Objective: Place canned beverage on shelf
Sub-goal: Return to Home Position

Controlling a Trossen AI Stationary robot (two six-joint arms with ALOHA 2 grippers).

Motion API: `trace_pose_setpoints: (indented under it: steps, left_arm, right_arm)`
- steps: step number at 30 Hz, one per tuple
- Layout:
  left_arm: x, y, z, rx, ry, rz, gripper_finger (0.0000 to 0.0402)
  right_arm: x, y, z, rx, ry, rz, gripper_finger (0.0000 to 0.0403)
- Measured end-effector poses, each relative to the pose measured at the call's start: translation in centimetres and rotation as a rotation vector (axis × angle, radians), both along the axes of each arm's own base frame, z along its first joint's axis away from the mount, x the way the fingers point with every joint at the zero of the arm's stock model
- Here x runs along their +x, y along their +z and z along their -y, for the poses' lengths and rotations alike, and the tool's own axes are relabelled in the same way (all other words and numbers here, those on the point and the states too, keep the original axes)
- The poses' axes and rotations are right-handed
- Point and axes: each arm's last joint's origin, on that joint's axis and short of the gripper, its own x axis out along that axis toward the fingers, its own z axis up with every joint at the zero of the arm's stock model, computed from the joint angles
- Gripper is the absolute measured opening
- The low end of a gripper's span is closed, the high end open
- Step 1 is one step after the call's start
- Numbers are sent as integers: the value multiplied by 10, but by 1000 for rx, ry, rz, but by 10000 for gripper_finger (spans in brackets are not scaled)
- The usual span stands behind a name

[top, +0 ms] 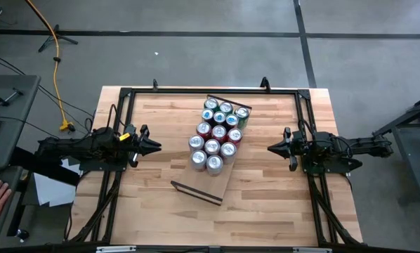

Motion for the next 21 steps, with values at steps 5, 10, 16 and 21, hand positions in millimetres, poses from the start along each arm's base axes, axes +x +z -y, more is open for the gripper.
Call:
trace_pose_setpoints:
  steps: [5,10,16,21]
  left_arm:
    - [0,0,0,0,0,0,3]
    - [0,0,0,0,0,0,3]
    - [0,0,0,0,0,0,3]
    - [0,0,0,0,0,0,3]
  right_arm:
    - [0,0,0,0,0,0,0]
    - [0,0,0,0,0,0,0]
    - [0,0,0,0,0,0,0]
    - [0,0,0,0,0,0,0]
